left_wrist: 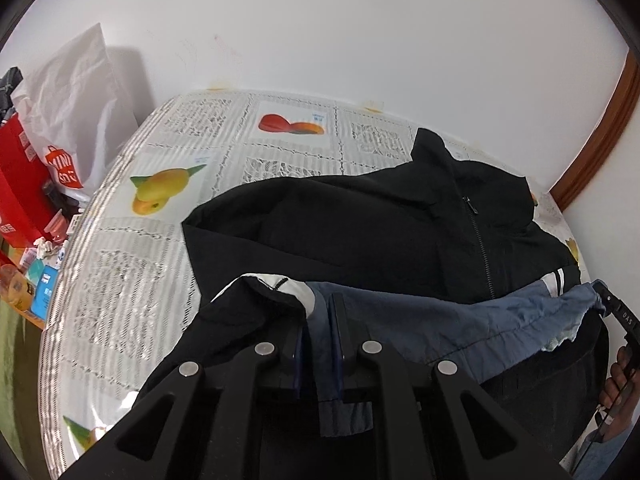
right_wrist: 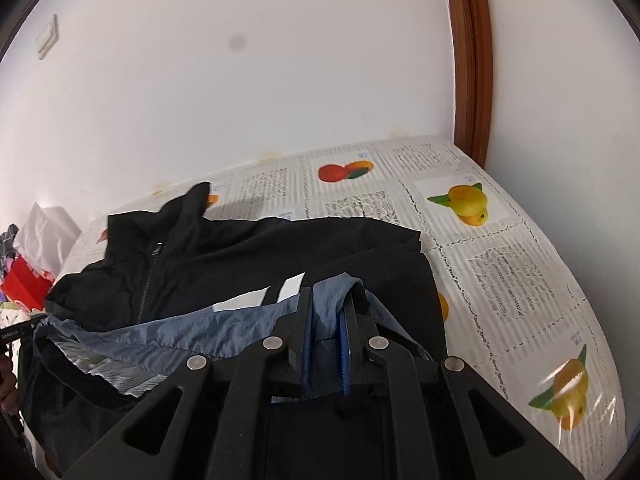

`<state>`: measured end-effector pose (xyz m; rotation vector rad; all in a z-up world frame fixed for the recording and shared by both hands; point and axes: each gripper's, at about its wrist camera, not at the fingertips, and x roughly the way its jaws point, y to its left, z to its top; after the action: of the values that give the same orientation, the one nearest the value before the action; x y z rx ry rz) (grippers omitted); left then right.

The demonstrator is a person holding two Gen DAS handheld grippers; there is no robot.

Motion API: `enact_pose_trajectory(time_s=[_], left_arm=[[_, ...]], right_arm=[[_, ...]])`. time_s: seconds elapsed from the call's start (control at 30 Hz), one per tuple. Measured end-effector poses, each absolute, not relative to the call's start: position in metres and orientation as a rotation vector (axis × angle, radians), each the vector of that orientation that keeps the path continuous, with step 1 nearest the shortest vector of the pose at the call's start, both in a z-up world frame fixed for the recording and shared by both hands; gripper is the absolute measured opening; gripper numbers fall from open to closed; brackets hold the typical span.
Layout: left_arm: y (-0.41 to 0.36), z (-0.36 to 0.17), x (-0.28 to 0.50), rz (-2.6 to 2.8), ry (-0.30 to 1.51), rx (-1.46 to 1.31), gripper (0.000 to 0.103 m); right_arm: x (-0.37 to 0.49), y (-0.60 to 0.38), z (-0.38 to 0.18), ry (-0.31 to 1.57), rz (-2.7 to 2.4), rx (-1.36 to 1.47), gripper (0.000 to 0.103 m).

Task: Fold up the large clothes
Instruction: 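Lift the hem and fold it up toward the collar with both grippers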

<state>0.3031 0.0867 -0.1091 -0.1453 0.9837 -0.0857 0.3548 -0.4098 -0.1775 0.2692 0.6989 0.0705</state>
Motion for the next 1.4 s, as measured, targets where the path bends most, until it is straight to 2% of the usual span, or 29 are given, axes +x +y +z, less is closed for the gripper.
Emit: enact_pose_trajectory(time_s=[0.07, 0.17, 0.27, 0.33, 0.47, 0.67, 0.9, 1.1, 1.4], left_arm=[[0.086, -0.109, 0.305, -0.096, 0.991, -0.150, 0.013], [0.085, -0.103, 0.307, -0.127, 1.011, -0.169, 0.025], [0.087, -0.089, 0.298, -0.178, 1.002, -0.210, 0.042], [0.090, -0.076, 0.288, -0.217, 0.961, -0.246, 0.059], [0.100, -0.056, 0.271, -0.244, 0.895, -0.289, 0.061], [0.115, -0.045, 0.254, -0.204, 0.826, -0.261, 0.063], [0.110, -0.064, 0.244, -0.215, 0.882, -0.191, 0.063], [0.081, -0.082, 0.253, -0.230, 0.929, -0.091, 0.063], [0.059, -0.107, 0.296, -0.042, 0.903, 0.075, 0.063]], right_arm=[[0.359, -0.411, -0.180, 0.708, 0.065, 0.280, 0.012], [0.360, -0.412, -0.177, 0.707, 0.054, 0.277, 0.013], [0.355, -0.414, -0.167, 0.697, 0.069, 0.279, 0.017], [0.348, -0.415, -0.156, 0.679, 0.081, 0.276, 0.022], [0.326, -0.414, -0.133, 0.602, 0.057, 0.237, 0.045], [0.301, -0.405, -0.117, 0.574, 0.095, 0.185, 0.045], [0.290, -0.384, -0.141, 0.645, 0.149, 0.104, 0.045], [0.309, -0.356, -0.169, 0.731, 0.219, 0.060, 0.045], [0.368, -0.335, -0.183, 0.738, 0.174, -0.049, 0.045]])
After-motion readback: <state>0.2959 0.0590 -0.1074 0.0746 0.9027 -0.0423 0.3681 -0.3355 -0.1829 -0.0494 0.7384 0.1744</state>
